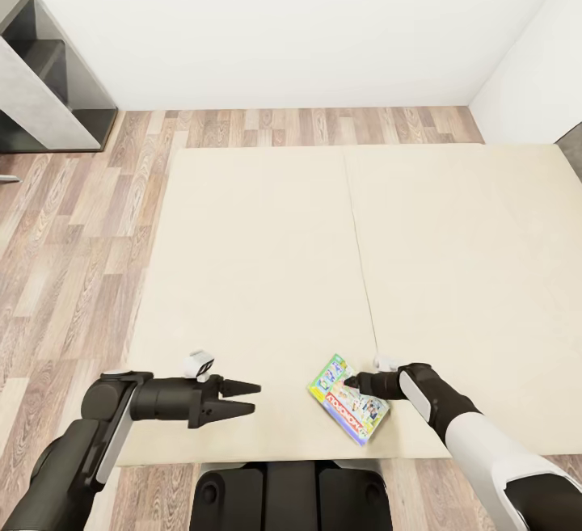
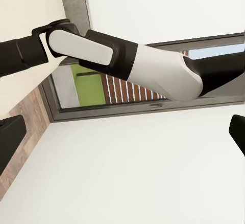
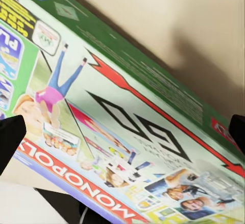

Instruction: Put all the toys in the child's room - the three board games (two on the bed and one on the table), the two jigsaw puzzles on the table, and the tennis ball on the table - inside the toy box on the table in the child's room.

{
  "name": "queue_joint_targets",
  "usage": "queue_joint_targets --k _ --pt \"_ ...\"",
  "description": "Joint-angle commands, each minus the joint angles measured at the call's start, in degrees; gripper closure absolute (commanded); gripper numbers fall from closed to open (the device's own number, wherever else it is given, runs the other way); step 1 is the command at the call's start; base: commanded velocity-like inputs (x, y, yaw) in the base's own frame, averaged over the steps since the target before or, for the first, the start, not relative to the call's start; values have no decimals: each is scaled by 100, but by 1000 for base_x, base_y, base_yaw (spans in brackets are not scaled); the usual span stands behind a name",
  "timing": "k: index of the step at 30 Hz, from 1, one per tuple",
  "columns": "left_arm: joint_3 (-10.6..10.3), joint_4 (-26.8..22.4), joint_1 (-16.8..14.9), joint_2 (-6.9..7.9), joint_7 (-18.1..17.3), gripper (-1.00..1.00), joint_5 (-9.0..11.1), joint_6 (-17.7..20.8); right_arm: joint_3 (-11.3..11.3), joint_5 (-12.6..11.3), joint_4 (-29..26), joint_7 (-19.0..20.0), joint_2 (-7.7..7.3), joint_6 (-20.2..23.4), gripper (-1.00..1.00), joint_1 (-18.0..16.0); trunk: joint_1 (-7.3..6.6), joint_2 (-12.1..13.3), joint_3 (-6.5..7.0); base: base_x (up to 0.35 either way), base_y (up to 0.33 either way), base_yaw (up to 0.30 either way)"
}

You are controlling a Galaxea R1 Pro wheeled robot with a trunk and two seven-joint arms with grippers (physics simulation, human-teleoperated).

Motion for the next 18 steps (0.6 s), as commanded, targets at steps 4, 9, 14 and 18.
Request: queue_joint_targets --k 4,9,14,18 --pt "91 -2 -2 -3 -21 -100 4 61 25 0 -6 14 -3 30 -100 -6 3 -9 -6 0 0 0" --pt "114 -2 -2 -4 -21 -100 6 61 26 0 57 15 8 40 -100 -7 3 -9 -6 0 0 0" --pt "118 -2 -2 -4 -21 -100 8 61 20 -6 149 35 23 42 -100 -7 3 -9 -6 0 0 0" --pt "119 -2 -2 -4 -21 -100 7 61 18 -8 163 70 43 42 -100 -7 3 -9 -6 0 0 0"
